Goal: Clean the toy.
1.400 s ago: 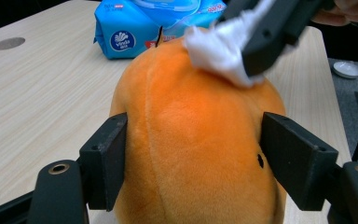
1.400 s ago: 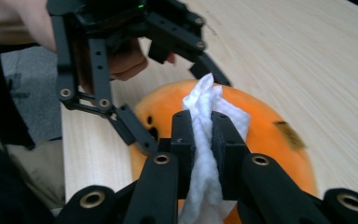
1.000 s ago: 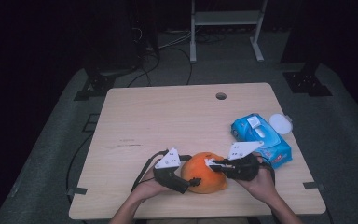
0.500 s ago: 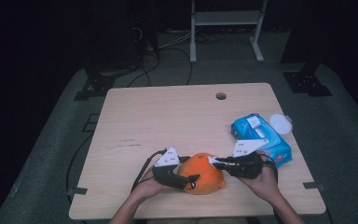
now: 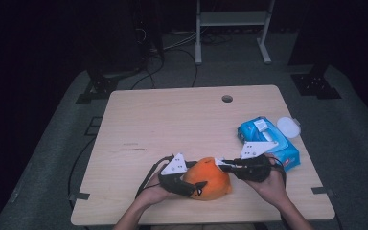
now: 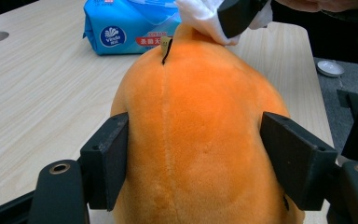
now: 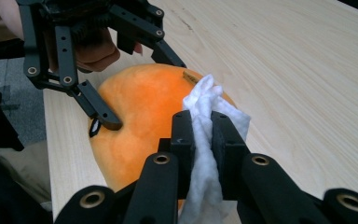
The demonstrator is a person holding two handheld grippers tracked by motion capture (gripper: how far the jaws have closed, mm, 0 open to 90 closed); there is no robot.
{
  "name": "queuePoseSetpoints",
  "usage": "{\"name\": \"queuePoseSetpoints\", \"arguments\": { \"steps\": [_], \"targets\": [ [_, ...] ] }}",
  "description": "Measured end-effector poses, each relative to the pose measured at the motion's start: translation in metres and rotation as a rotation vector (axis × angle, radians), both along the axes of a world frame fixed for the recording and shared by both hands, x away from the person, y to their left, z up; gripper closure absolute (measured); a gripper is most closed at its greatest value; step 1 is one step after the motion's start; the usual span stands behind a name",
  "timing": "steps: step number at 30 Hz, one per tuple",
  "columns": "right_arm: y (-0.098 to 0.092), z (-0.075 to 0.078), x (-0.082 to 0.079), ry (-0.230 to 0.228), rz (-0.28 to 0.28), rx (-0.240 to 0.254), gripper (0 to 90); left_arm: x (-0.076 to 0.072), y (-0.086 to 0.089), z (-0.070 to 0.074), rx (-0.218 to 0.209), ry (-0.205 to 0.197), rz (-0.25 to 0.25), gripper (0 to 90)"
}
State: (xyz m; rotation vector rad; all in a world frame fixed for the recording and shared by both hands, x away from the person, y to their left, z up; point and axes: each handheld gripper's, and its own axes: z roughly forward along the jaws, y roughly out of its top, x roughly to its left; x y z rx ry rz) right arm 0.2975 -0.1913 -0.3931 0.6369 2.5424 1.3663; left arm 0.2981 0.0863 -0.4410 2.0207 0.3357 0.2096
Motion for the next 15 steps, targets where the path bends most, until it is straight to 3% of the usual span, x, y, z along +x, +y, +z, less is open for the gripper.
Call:
{"name": "queuePoseSetpoints", "arguments": {
  "steps": [7, 10, 15],
  "targets": [
    [-0.013, -0.009, 0.01, 0.059, -0.033, 0.008, 80.0, 0.004, 0.004, -0.002, -0.021, 0.02, 0.005, 27.3],
    [-0.014, -0.01, 0.011, 0.062, -0.032, 0.016, 80.1, 0.003, 0.003, -0.002, -0.015, 0.015, 0.005, 27.1],
    [-0.005, -0.001, 0.006, 0.03, -0.021, 0.032, 80.0, -0.001, 0.001, -0.002, -0.009, -0.012, -0.015, 27.1]
  ]
}}
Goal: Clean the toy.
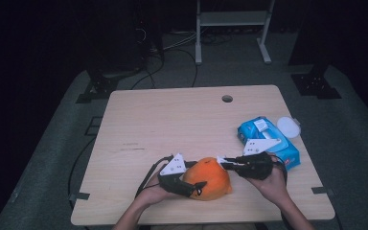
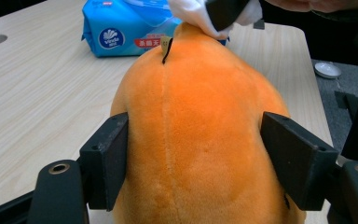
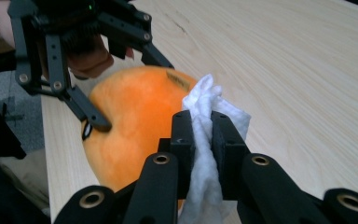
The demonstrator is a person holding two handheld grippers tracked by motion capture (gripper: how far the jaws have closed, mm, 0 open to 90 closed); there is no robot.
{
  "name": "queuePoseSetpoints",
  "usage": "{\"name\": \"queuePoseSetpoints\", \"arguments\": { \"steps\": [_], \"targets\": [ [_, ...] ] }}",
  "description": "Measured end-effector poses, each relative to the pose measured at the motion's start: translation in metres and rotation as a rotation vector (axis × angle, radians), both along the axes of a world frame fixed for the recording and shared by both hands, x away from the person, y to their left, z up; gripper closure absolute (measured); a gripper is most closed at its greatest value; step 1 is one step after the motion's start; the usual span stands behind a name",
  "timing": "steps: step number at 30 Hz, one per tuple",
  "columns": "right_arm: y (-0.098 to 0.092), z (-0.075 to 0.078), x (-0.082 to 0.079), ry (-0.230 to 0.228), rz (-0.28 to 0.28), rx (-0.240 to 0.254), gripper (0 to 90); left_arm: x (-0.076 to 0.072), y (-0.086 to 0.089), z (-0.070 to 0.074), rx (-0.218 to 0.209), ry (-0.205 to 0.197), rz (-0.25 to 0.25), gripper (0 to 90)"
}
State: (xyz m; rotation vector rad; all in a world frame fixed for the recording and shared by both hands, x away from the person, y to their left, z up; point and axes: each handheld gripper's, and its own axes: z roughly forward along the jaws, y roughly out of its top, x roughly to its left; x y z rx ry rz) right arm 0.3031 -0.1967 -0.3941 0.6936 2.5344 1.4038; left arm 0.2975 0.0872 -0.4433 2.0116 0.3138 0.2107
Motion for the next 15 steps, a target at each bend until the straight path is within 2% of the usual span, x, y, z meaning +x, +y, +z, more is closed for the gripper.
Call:
{"name": "queuePoseSetpoints", "arguments": {
  "steps": [3, 5, 9, 13, 15],
  "targets": [
    [-0.001, 0.0, 0.001, 0.0, 0.0, 0.009, 80.1, -0.001, -0.001, 0.0, 0.0, -0.005, 0.002, 27.1],
    [-0.005, -0.002, 0.005, 0.026, -0.002, 0.021, 80.1, 0.0, -0.001, 0.0, 0.002, -0.004, 0.0, 27.1],
    [-0.01, -0.004, 0.007, 0.04, -0.015, 0.016, 80.1, -0.001, -0.003, 0.002, 0.001, -0.009, 0.0, 27.1],
    [-0.001, 0.004, 0.001, 0.004, 0.008, 0.021, 80.0, -0.007, -0.013, 0.004, 0.014, -0.042, -0.024, 26.8],
    [0.005, 0.006, 0.0, 0.002, 0.026, 0.008, 80.0, -0.009, -0.015, 0.006, 0.03, -0.059, -0.026, 26.7]
  ]
}}
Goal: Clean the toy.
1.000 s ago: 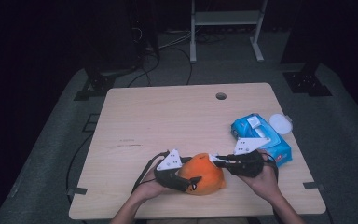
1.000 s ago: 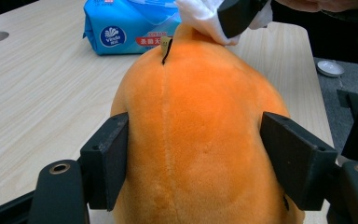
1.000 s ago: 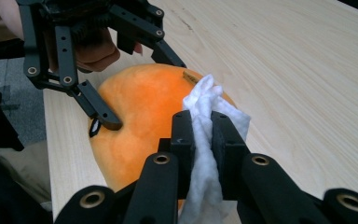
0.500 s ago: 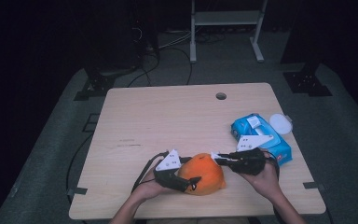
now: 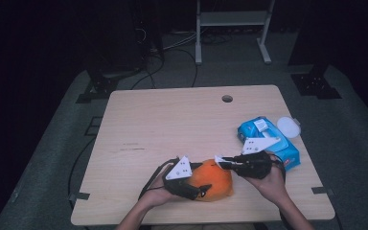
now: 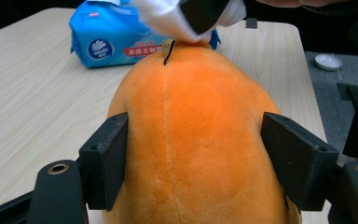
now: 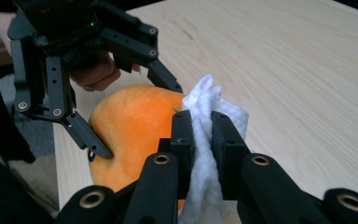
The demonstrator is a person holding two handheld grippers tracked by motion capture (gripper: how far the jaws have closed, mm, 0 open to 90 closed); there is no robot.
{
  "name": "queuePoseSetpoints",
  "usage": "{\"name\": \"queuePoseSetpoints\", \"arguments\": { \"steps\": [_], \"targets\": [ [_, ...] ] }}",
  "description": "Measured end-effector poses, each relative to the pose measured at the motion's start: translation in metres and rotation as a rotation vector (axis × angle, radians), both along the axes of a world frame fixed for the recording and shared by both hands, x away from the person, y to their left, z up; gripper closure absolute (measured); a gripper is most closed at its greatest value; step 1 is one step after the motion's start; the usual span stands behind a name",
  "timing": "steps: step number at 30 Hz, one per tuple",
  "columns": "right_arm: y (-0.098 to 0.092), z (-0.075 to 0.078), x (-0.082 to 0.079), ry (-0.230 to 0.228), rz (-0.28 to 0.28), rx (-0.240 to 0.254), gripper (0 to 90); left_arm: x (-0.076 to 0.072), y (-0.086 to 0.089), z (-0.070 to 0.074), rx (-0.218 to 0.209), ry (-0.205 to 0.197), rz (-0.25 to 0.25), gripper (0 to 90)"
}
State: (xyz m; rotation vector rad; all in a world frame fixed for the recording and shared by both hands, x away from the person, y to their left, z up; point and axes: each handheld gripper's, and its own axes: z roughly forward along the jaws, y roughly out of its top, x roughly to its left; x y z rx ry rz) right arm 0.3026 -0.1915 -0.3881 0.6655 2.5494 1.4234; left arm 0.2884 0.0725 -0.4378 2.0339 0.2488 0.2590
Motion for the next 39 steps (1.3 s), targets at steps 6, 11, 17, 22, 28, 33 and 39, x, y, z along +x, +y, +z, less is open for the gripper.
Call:
{"name": "queuePoseSetpoints", "arguments": {
  "steps": [6, 11, 17, 22, 28, 33, 39],
  "targets": [
    [-0.005, -0.004, 0.003, 0.009, -0.008, -0.016, 80.1, 0.003, 0.006, -0.002, -0.021, 0.028, 0.017, 26.8],
    [-0.001, -0.004, 0.0, 0.025, 0.01, 0.015, 80.1, 0.0, -0.003, 0.001, -0.01, 0.007, 0.004, 25.5],
    [0.014, -0.002, -0.005, 0.005, 0.054, -0.012, 80.1, 0.0, 0.0, 0.002, -0.014, 0.009, -0.001, 19.0],
    [0.004, -0.008, -0.001, 0.025, 0.038, -0.018, 80.2, 0.01, 0.01, 0.004, -0.055, 0.105, 0.048, 10.8],
    [0.008, -0.003, -0.006, 0.003, 0.033, -0.013, 80.3, 0.005, 0.003, 0.001, -0.032, 0.093, 0.019, 27.3],
    [0.027, 0.003, -0.014, -0.037, 0.086, -0.04, 80.3, 0.0, 0.002, 0.003, -0.015, 0.061, 0.0, 25.4],
    [0.013, -0.003, -0.006, 0.0, 0.068, -0.037, 80.2, 0.013, 0.009, -0.005, -0.069, 0.191, 0.018, 13.6]
  ]
}}
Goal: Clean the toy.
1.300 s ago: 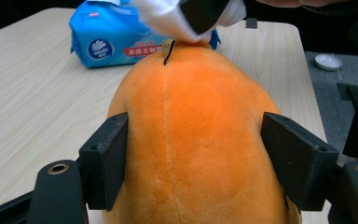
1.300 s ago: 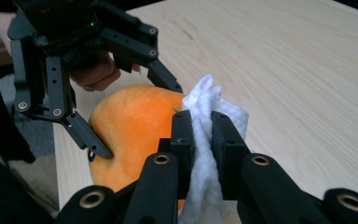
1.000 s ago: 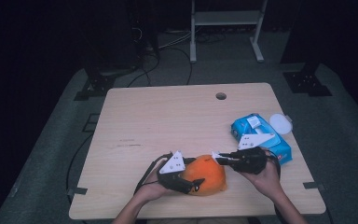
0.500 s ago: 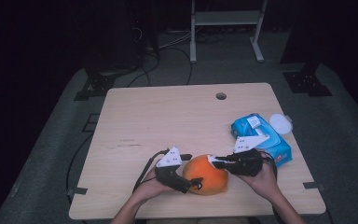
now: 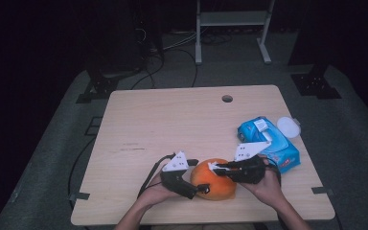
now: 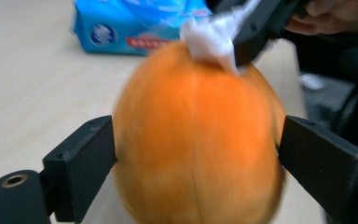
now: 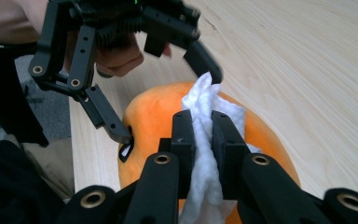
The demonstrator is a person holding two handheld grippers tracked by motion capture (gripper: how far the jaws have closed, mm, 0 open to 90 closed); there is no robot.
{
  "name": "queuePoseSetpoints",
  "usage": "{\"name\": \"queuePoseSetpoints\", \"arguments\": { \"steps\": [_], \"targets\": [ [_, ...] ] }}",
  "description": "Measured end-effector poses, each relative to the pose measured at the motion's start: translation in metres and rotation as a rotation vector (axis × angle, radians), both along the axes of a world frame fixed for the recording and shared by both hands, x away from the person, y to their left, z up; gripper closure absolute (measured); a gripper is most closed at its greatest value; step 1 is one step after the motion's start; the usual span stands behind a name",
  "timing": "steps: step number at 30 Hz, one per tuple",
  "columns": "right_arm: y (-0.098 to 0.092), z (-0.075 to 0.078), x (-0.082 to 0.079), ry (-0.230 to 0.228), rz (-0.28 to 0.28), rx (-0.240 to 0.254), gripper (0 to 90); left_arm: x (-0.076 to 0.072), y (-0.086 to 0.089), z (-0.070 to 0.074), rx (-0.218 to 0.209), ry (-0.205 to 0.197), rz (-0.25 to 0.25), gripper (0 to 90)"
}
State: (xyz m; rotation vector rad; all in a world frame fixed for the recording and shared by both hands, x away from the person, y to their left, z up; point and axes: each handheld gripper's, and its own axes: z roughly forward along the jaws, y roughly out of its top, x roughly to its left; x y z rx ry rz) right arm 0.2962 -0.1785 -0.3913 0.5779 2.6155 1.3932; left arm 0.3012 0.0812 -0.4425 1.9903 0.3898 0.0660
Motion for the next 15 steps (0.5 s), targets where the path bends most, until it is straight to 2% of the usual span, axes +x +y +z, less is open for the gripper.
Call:
{"name": "queuePoseSetpoints", "arguments": {
  "steps": [3, 5, 8, 9, 11, 13, 15],
  "targets": [
    [-0.001, 0.002, 0.001, -0.006, -0.017, 0.002, 80.3, -0.005, -0.004, 0.001, 0.008, -0.03, -0.009, 23.5],
    [0.005, 0.004, -0.004, -0.029, -0.017, -0.009, 80.2, -0.008, -0.007, 0.003, 0.026, -0.047, -0.009, 24.9],
    [0.013, 0.007, -0.009, -0.034, 0.02, -0.002, 80.2, -0.013, -0.014, 0.004, 0.055, -0.071, -0.023, 24.0],
    [0.016, 0.008, -0.01, -0.05, 0.025, -0.028, 80.2, -0.012, -0.014, 0.004, 0.052, -0.065, -0.019, 19.9],
    [0.013, 0.007, -0.009, -0.052, 0.012, -0.031, 80.2, -0.01, -0.014, 0.001, 0.04, -0.064, -0.016, 15.9],
    [0.008, 0.005, -0.005, -0.037, 0.0, -0.009, 80.2, -0.009, -0.014, -0.001, 0.027, -0.061, -0.01, 18.0],
    [0.006, 0.004, -0.003, -0.032, -0.013, -0.004, 80.2, -0.01, -0.015, 0.0, 0.025, -0.084, -0.001, 25.5]
  ]
}}
